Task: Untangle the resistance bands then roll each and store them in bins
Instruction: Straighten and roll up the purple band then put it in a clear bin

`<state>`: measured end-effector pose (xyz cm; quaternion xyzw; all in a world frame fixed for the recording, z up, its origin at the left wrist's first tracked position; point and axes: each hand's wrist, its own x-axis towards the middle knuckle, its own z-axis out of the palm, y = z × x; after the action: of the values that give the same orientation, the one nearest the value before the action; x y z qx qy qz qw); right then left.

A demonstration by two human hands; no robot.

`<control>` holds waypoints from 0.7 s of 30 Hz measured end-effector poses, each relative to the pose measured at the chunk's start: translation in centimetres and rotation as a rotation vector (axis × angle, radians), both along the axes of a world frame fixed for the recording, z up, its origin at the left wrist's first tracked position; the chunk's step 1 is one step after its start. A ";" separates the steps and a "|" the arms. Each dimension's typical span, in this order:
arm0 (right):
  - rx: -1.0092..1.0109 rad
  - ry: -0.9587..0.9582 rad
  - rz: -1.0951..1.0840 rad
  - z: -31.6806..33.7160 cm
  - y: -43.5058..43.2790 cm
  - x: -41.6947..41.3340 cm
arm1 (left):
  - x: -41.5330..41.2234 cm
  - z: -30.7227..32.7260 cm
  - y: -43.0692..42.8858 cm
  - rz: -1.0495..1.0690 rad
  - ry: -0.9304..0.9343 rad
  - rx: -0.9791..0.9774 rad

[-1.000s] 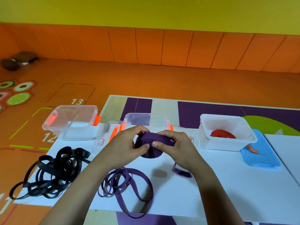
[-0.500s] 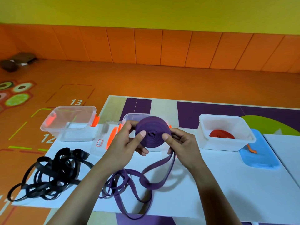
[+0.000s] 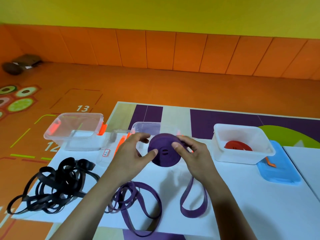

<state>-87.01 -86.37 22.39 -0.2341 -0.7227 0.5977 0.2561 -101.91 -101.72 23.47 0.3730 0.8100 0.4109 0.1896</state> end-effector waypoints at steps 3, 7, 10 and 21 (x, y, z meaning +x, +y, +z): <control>0.039 -0.056 0.134 0.4 -0.2 -0.2 | -0.7 1.2 -0.3 -0.137 0.151 -0.029; 0.061 -0.058 0.145 0.3 -0.4 -0.2 | -0.8 1.2 0.0 -0.235 0.228 -0.104; -0.004 -0.027 0.089 0.2 0.0 0.1 | -0.4 1.0 -0.1 -0.227 0.114 -0.061; -0.293 0.194 -0.060 -0.5 -0.3 -0.9 | 0.5 0.7 0.7 -0.053 -0.442 0.375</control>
<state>-87.94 -86.70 21.84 -0.2314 -0.5923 0.7086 0.3056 -101.39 -100.99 24.19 0.3239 0.6491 0.6196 0.2996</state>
